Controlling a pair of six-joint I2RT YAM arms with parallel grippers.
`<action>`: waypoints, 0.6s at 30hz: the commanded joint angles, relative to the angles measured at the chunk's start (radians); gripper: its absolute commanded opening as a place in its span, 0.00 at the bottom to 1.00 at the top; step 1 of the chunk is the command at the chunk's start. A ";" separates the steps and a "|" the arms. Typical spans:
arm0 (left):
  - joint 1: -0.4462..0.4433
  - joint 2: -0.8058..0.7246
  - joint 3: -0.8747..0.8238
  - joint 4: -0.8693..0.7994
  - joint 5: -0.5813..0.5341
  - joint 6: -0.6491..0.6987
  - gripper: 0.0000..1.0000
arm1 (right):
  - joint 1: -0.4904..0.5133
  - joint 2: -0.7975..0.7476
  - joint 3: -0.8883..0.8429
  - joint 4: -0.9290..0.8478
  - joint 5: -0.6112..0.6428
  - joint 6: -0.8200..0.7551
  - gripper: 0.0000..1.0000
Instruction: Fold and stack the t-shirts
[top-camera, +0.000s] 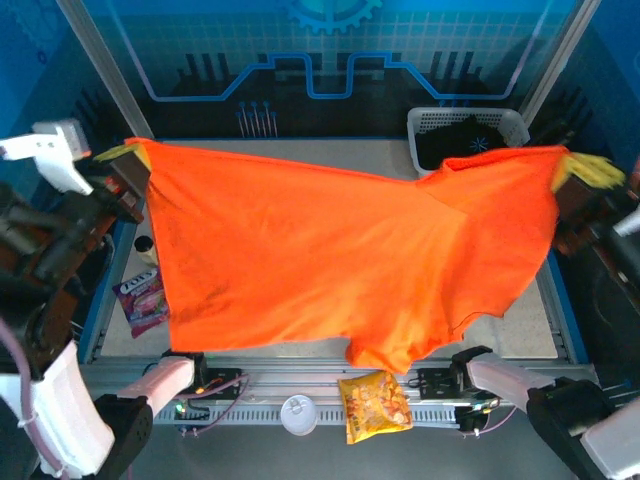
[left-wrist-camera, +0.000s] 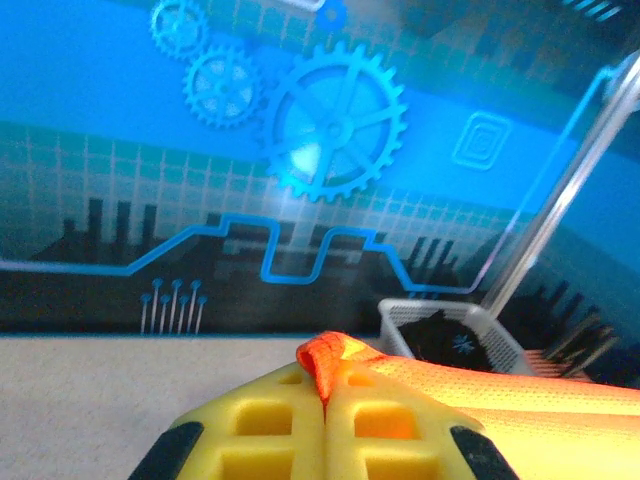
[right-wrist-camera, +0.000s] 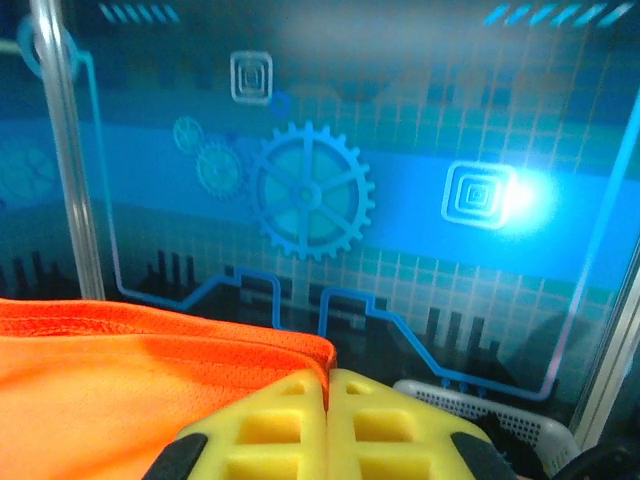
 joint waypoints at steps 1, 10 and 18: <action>0.011 0.063 -0.147 0.132 -0.090 0.035 0.00 | 0.007 0.121 -0.109 0.113 0.057 -0.070 0.00; 0.013 0.381 -0.477 0.530 -0.256 0.042 0.00 | 0.005 0.657 -0.158 0.352 0.071 -0.131 0.00; 0.015 0.924 -0.372 0.819 -0.301 -0.001 0.00 | 0.000 1.400 0.396 0.326 0.140 -0.185 0.00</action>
